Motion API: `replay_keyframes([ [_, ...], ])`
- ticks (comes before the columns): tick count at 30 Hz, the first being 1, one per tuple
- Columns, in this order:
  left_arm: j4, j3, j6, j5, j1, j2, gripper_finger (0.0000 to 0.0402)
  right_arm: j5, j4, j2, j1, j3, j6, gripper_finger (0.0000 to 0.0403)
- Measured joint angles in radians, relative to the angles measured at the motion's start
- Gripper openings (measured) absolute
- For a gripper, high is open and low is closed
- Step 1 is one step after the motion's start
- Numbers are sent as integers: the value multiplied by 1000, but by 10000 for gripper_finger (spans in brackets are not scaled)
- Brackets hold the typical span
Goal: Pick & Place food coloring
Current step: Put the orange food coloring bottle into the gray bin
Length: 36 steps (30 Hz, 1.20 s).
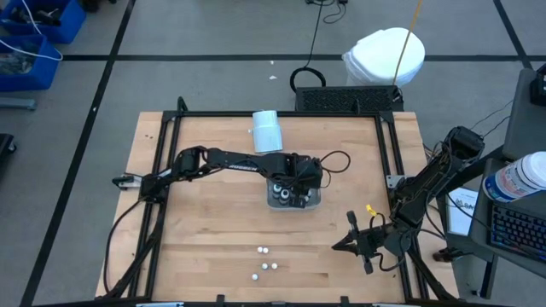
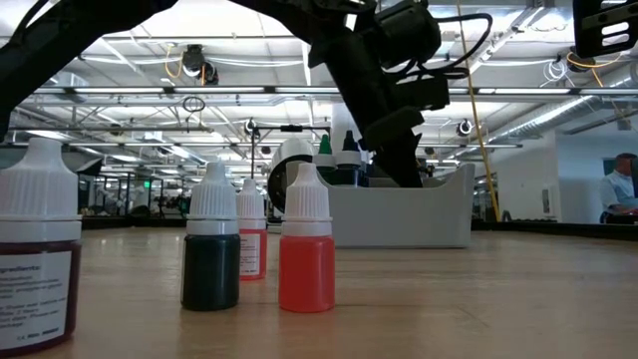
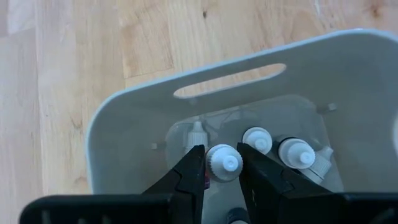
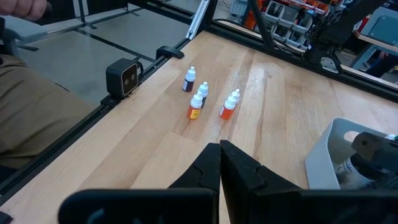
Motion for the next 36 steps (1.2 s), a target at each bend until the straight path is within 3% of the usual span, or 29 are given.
replay_keyframes([
  [21, 0, 1, 31, 27, -3, 6, 88, 0, 0, 0, 0, 0, 21, 2],
  [26, 0, 1, 29, 108, 9, 8, 89, -1, 0, 0, 0, 0, 25, 2],
  [36, 0, 1, 23, 131, 13, 10, 89, -3, 0, 0, 0, 0, 26, 2],
])
